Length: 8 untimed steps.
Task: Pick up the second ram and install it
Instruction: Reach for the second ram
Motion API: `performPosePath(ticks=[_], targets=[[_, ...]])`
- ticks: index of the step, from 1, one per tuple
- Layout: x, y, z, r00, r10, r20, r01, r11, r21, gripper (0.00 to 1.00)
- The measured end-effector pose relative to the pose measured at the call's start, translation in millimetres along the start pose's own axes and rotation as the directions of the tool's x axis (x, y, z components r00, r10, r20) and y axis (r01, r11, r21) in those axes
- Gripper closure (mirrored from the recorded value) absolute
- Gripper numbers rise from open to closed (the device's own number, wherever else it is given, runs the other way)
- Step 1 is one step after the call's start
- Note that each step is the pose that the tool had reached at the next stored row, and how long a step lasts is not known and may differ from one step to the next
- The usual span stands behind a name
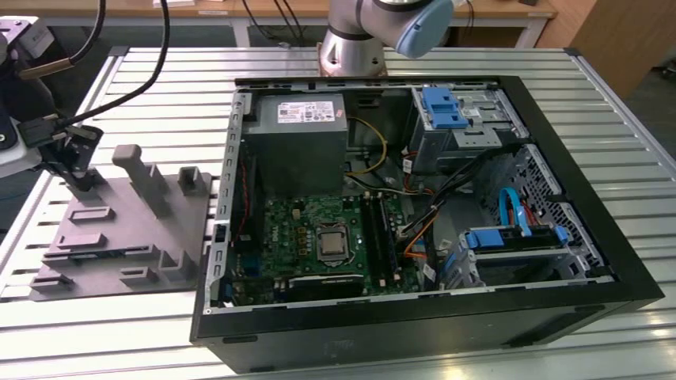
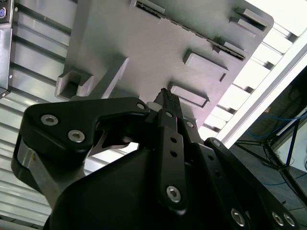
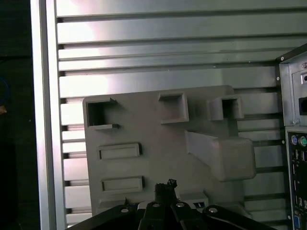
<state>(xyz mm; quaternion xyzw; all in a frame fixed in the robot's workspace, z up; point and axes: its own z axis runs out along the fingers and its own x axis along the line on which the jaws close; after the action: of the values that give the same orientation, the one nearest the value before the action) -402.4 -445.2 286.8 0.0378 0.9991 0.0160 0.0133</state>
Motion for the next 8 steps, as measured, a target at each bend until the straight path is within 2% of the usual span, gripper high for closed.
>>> performPosePath(ticks=[8], targets=[[-0.2,-4.4,6.9,1.0,0.0,0.0,0.0,1.0,0.0001,0.9]])
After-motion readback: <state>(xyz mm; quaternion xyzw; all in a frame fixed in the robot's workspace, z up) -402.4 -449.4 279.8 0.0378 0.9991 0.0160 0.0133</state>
